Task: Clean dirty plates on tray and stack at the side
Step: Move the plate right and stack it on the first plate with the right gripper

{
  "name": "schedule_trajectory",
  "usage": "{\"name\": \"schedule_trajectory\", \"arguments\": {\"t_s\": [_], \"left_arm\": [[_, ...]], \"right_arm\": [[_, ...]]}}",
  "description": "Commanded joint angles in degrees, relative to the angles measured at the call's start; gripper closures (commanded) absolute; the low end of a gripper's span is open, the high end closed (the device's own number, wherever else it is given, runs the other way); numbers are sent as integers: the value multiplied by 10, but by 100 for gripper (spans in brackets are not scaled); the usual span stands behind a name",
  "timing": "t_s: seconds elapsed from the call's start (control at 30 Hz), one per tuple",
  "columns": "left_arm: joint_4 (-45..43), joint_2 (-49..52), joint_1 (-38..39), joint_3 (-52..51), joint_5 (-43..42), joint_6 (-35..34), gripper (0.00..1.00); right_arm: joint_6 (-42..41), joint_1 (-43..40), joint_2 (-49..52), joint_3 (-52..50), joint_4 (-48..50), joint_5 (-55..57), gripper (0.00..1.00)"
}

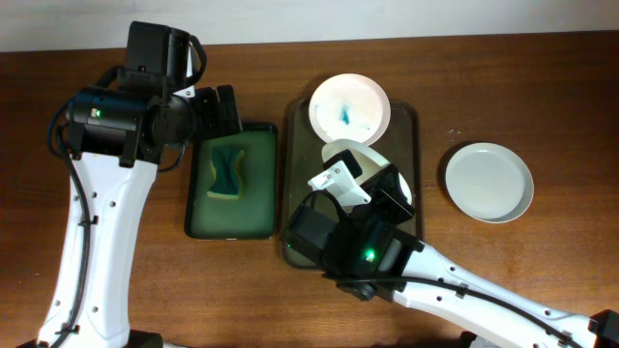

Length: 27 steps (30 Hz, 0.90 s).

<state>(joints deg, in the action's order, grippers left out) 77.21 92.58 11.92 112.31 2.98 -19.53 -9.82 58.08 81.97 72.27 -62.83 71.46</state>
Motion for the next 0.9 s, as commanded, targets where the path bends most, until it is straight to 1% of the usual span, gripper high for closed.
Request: {"name": "schedule_trajectory", "arguments": {"t_s": [0.0,0.2,0.23,0.27,0.3,0.33,0.37,0.43,0.47,0.53,0.57,0.6,0.63,0.7,0.73,0.77,0.8,0.83,0.87], "left_arm": [[0,-2,-1,3,-2,-2,1],[0,-2,-1,3,-2,-2,1],[0,-2,-1,3,-2,-2,1],[0,-2,-1,3,-2,-2,1],[0,-2,-1,3,-2,-2,1],[0,-2,-1,3,-2,-2,1],[0,-2,-1,3,-2,-2,1],[0,-2,-1,3,-2,-2,1],[0,-2,-1,3,-2,-2,0],[0,-2,-1,3,-2,-2,1],[0,-2,-1,3,-2,-2,1],[0,-2,-1,3,-2,-2,1],[0,-2,-1,3,-2,-2,1],[0,-2,-1,3,-2,-2,1],[0,-2,-1,3,-2,-2,1],[0,-2,-1,3,-2,-2,1],[0,-2,-1,3,-2,-2,1],[0,-2,-1,3,-2,-2,1],[0,-2,-1,3,-2,-2,1]], "right_arm": [[0,4,-3,15,-1,2,96],[-1,-5,-3,15,10,5,96],[-30,-24,-3,15,21,17,96],[-106,-74,-3,15,26,9,96],[-132,-143,-3,15,37,-59,96],[-131,-207,-3,15,49,-137,96],[-113,-302,-3,15,62,-271,96],[-35,-464,-2,15,83,-514,96],[-12,-556,1,15,92,-622,96],[-10,-721,19,15,103,-758,96],[-18,-792,35,15,108,-786,96],[-49,-856,56,15,111,-791,96],[-71,-902,77,15,111,-796,96],[-72,-974,128,15,113,-832,96],[-71,-990,160,15,110,-852,96],[-71,-989,170,14,108,-852,94],[-65,-982,172,14,106,-851,83],[-65,-965,170,15,100,-848,57],[-65,-957,167,19,91,-854,55]]}}
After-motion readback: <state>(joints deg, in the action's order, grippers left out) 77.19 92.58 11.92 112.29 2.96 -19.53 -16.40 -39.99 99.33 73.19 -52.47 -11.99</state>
